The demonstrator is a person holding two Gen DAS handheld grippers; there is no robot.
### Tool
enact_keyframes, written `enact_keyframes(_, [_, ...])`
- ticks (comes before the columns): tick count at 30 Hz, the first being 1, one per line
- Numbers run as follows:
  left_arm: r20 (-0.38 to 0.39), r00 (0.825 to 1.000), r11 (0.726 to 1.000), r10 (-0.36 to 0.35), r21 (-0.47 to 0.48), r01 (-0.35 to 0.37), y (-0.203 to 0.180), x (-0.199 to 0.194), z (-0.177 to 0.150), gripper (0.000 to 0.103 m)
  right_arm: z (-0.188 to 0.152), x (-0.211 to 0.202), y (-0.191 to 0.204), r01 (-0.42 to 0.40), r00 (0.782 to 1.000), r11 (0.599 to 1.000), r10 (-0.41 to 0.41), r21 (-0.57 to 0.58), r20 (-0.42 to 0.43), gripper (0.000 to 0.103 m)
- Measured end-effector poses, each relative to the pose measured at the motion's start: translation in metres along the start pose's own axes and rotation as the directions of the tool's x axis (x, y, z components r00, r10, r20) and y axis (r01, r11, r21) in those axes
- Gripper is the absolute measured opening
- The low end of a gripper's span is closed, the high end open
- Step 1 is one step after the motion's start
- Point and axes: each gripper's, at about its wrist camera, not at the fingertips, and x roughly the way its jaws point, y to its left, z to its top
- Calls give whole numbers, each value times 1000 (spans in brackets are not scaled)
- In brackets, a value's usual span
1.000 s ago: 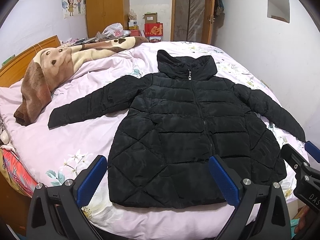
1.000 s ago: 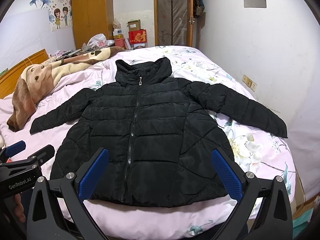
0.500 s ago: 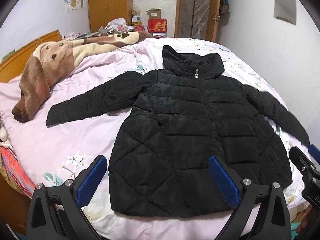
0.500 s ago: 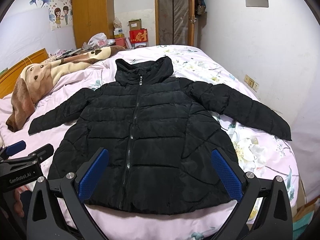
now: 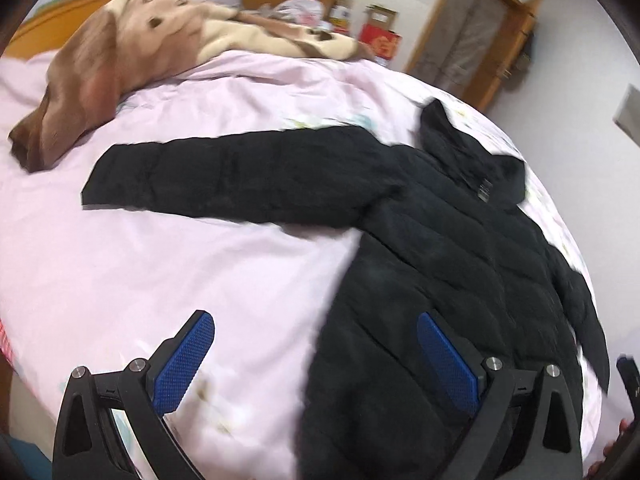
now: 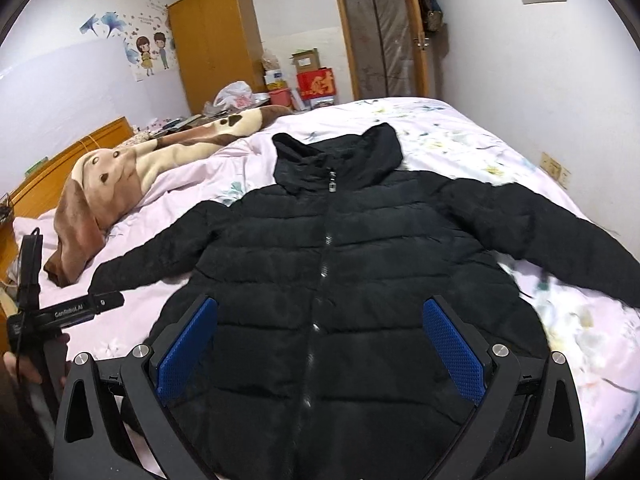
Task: Fold large clothes
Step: 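Reach the left tool to the jacket sleeve nearest it and grasp, then fold the grasped sleeve side across the jacket body with the left tool, then open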
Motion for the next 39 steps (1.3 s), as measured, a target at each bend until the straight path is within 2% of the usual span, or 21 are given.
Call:
enact_keyframes(4, [-2, 1000, 981, 25, -191, -25, 61, 36, 33, 103, 10, 28, 12, -44, 999, 999, 44, -17, -25, 102])
enact_keyframes(6, [-25, 997, 968, 68, -241, -72, 84, 54, 47, 102, 14, 40, 19, -40, 999, 999, 39, -29, -37, 102])
enact_keyframes(10, [-11, 997, 944, 70, -322, -70, 119, 80, 66, 102, 16, 62, 32, -8, 998, 997, 4, -77, -57, 102])
enact_keyframes(12, [-2, 993, 930, 118, -350, -112, 130, 90, 72, 102, 16, 70, 36, -10, 998, 996, 4, -86, -63, 102])
enact_keyframes(14, [10, 993, 922, 115, -373, -103, 145, 104, 78, 102, 17, 80, 42, -12, 997, 995, 5, -100, -73, 102])
enact_keyframes(16, [-15, 994, 896, 108, -431, -104, 159, 119, 81, 99, 17, 88, 48, -25, 996, 993, 15, -112, -85, 102])
enact_keyframes(19, [-25, 990, 879, 136, -459, -132, 168, 135, 86, 97, 17, 97, 58, -37, 995, 990, 24, -133, -94, 102])
enact_keyframes(23, [-7, 991, 863, 137, -491, -122, 175, 145, 94, 96, 17, 107, 72, -54, 994, 982, 37, -179, -99, 102])
enact_keyframes(25, [-6, 989, 851, 145, -509, -128, 178, 148, 99, 89, 16, 112, 77, -62, 994, 980, 43, -190, -105, 102])
enact_keyframes(28, [18, 989, 834, 149, -540, -116, 181, 146, 105, 71, 15, 121, 81, -66, 992, 977, 42, -200, -123, 102])
enact_keyframes(30, [20, 987, 826, 161, -550, -124, 182, 145, 110, 50, 15, 125, 84, -65, 991, 977, 39, -204, -131, 102])
enact_keyframes(31, [27, 987, 824, 159, -554, -118, 181, 144, 112, 46, 15, 127, 85, -71, 990, 976, 43, -205, -136, 102])
enact_keyframes(32, [33, 986, 825, 163, -553, -118, 180, 142, 114, 34, 16, 127, 86, -74, 990, 976, 46, -203, -136, 102])
enact_keyframes(35, [67, 978, 857, 199, -496, -140, 167, 132, 122, 19, 17, 129, 87, -75, 988, 978, 48, -196, -144, 102])
enact_keyframes(38, [144, 968, 889, 207, -440, -124, 146, 111, 130, 17, 20, 128, 84, -73, 989, 982, 47, -176, -143, 102])
enact_keyframes(39, [186, 960, 908, 211, -402, -121, 133, 101, 134, 17, 21, 127, 83, -72, 989, 984, 49, -164, -139, 102])
